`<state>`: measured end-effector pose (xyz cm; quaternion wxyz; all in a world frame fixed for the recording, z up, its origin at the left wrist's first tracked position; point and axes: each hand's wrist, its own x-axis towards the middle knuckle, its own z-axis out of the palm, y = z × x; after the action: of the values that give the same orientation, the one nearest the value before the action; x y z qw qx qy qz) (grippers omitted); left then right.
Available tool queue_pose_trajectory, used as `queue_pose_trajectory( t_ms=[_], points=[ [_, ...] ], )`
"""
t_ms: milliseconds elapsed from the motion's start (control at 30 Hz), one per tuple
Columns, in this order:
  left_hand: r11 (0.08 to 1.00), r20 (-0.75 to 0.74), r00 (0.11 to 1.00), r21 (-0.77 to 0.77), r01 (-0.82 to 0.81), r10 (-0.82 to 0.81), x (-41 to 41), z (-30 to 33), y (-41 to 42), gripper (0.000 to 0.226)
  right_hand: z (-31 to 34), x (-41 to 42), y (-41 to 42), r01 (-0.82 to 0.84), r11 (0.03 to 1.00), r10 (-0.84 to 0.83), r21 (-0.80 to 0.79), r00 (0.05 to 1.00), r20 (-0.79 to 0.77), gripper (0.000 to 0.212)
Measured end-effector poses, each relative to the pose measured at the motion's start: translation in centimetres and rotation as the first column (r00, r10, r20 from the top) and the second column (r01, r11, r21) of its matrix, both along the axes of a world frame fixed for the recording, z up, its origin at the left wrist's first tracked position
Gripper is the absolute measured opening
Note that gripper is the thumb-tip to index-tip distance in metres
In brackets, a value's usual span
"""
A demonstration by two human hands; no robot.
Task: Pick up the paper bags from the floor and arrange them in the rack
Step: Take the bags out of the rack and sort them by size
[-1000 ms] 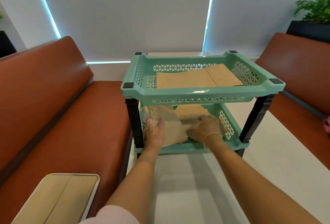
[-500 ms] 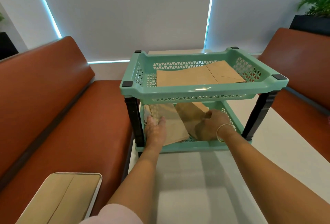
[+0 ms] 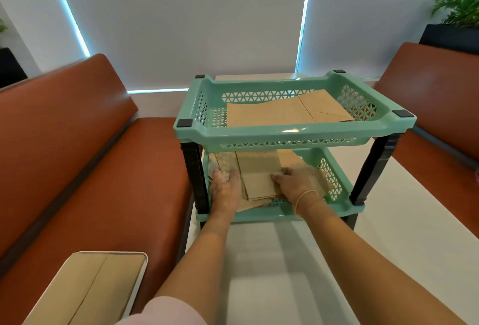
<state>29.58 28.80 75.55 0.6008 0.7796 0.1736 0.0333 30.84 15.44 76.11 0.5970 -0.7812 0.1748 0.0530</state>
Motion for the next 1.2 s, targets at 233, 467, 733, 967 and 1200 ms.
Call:
queue_pose_trajectory(
  t_ms=[233, 467, 733, 967, 1200],
  points=[
    [1.0, -0.012, 1.0, 0.003, 0.008, -0.008, 0.1, 0.0, 0.1, 0.067, -0.2, -0.7, 1.6, -0.176, 0.961, 0.185, -0.214, 0.983, 0.019, 0.031],
    [1.0, -0.016, 1.0, 0.012, 0.01, -0.01, -0.1, 0.5, 0.1, 0.054, 0.0, -1.3, 2.6, -0.242, 0.9, 0.275, -0.362, 0.961, 0.041, 0.031],
    [0.995, 0.001, 0.995, 0.013, 0.104, -0.104, -0.7, 0.7, -0.1, 0.048, 0.3, -0.9, 2.8, -0.109, 0.95, 0.15, -0.294, 0.981, 0.123, 0.029],
    [0.986, -0.043, 0.989, 0.078, 0.147, -0.144, -1.3, 1.5, -0.3, 0.05, 0.3, -1.1, 2.2, -0.209, 0.902, 0.245, -0.377, 0.968, 0.05, 0.029],
    [0.988, -0.038, 0.992, 0.094, 0.121, -0.118, -1.5, 1.9, -0.5, 0.044, -0.3, 0.4, -3.2, -0.169, 0.464, 0.15, -0.87, 0.982, -0.111, 0.071]
  ],
)
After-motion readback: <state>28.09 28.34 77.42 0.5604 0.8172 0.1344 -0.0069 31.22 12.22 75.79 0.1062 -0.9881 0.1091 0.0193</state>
